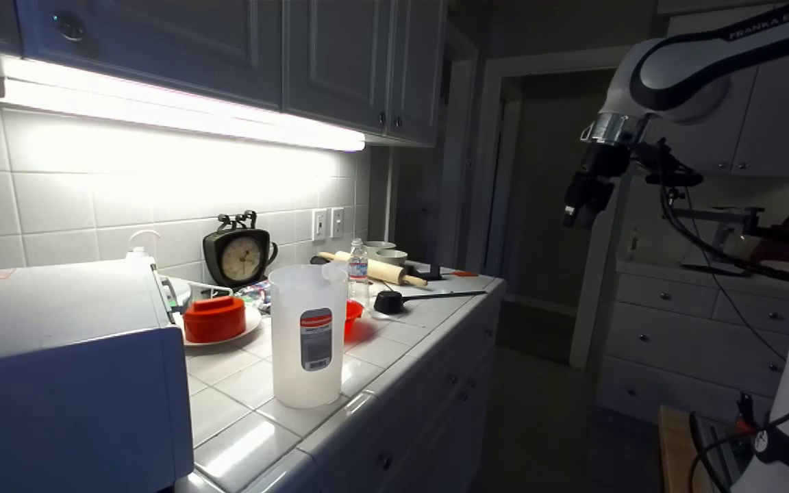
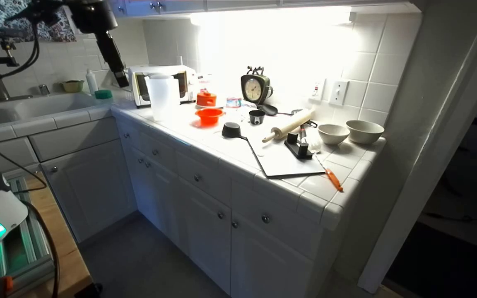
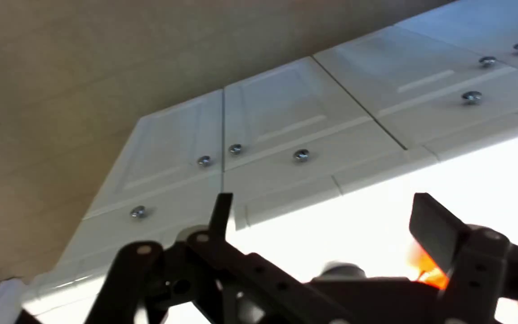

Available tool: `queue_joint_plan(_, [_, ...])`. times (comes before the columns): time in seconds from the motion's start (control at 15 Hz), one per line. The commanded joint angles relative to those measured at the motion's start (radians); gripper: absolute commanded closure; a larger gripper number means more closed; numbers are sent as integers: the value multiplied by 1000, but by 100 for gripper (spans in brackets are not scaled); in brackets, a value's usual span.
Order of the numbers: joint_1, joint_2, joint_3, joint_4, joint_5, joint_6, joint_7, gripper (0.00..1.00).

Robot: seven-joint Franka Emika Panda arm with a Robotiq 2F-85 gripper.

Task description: Move the jar to the right and open the oven

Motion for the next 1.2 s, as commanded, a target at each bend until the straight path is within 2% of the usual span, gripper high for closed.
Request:
queue_joint_plan(0.0, [84,46,-8,-12,157,86,-15,0])
queue_joint_plan(0.13, [123,70,5,-19,209,131,-39,0])
queue_joint_plan(0.4, [189,108,44,-28,217,201,-100,0])
queue_joint_plan(0.47, [194,115,63,-23,184,171,-118,0])
queue_joint_plan(0.53, [170,106,56,-19,195,171,-81,0])
queue_joint_plan(0.93, [184,119,75,-20,192,171,-107,0])
queue_joint_plan(1.13, [189,203,56,6,280,249,-29,0])
